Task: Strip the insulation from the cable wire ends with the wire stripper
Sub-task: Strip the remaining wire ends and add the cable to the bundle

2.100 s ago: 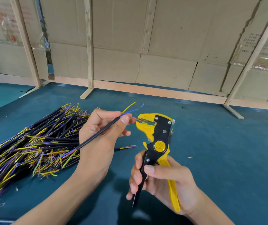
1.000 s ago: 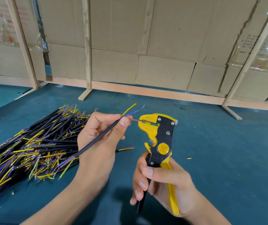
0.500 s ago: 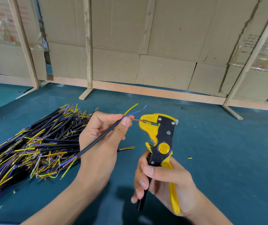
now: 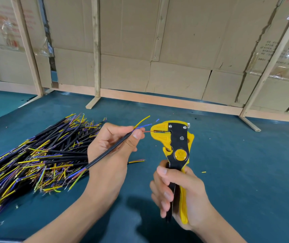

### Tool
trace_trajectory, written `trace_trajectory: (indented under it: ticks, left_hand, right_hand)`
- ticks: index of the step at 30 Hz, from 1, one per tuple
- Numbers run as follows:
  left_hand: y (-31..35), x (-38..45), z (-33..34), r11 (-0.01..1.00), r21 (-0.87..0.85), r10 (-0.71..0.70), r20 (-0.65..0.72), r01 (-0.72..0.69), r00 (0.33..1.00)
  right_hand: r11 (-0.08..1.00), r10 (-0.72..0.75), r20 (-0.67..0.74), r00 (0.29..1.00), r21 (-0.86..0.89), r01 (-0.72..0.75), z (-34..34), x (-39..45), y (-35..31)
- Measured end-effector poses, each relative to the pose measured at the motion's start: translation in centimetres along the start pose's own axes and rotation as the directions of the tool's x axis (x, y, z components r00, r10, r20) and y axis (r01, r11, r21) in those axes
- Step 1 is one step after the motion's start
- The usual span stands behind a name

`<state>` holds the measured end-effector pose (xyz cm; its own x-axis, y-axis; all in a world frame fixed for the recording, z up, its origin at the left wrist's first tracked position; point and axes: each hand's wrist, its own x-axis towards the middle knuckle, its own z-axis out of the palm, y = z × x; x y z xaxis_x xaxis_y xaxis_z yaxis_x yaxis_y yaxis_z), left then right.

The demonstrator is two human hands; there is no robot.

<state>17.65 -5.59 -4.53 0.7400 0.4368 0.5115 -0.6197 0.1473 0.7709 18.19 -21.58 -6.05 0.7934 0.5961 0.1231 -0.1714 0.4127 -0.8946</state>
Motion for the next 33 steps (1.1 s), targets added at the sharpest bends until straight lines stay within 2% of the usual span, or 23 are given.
trace_trajectory:
  ticks: [3, 6, 7, 9, 12, 15, 20, 24, 28, 33]
  left_hand:
    - [-0.2, 0.1, 0.2, 0.997, -0.044, -0.059, 0.0, 0.058, 0.998]
    - [0.1, 2.0, -1.2, 0.947, -0.285, -0.198, -0.161, 0.146, 0.967]
    - [0.4, 3.1, -2.2, 0.937, -0.325, -0.208, -0.218, 0.13, 0.954]
    - [1.0, 4.8, -4.0, 0.963, -0.266, -0.117, -0.241, 0.05, 0.963]
    - [1.1, 5.1, -4.2, 0.982, -0.181, 0.019, -0.148, -0.045, 0.989]
    - [0.6, 4.0, -3.1, 0.993, -0.105, 0.052, -0.026, -0.054, 0.998]
    - [0.0, 2.3, -2.3, 0.998, -0.063, -0.014, 0.164, 0.025, 0.986]
    - [-0.1, 1.2, -1.9, 0.997, 0.041, -0.081, 0.316, 0.072, 0.945]
    - [-0.2, 0.6, -1.6, 0.984, 0.123, -0.163, 0.38, 0.125, 0.911]
    - [-0.4, 0.3, -1.4, 0.976, 0.17, -0.19, 0.383, 0.134, 0.904]
  right_hand:
    - [1.0, -0.011, 0.022, 1.0, -0.001, 0.011, -0.3, 0.0, 0.2]
    - [0.995, -0.053, 0.009, 0.999, 0.081, 0.052, -0.8, 0.0, -0.4]
    - [0.991, -0.085, -0.028, 0.996, 0.097, 0.087, -1.2, 0.0, -1.1]
    - [0.985, -0.156, -0.12, 0.98, 0.057, 0.163, -2.2, -0.2, -2.7]
    - [0.978, -0.203, -0.206, 0.957, 0.0, 0.207, -3.2, -0.3, -4.0]
    - [0.982, -0.19, -0.174, 0.966, -0.037, 0.186, -3.2, -0.2, -3.8]
    - [0.978, -0.181, -0.045, 0.982, -0.109, 0.175, -2.3, 0.4, -2.5]
    - [0.957, -0.245, -0.155, 0.957, -0.197, 0.213, -1.7, 0.8, -1.0]
    - [0.959, -0.257, -0.221, 0.941, -0.175, 0.221, -1.9, 1.0, -1.0]
    - [0.966, -0.231, -0.211, 0.95, -0.168, 0.198, -1.9, 0.9, -1.4]
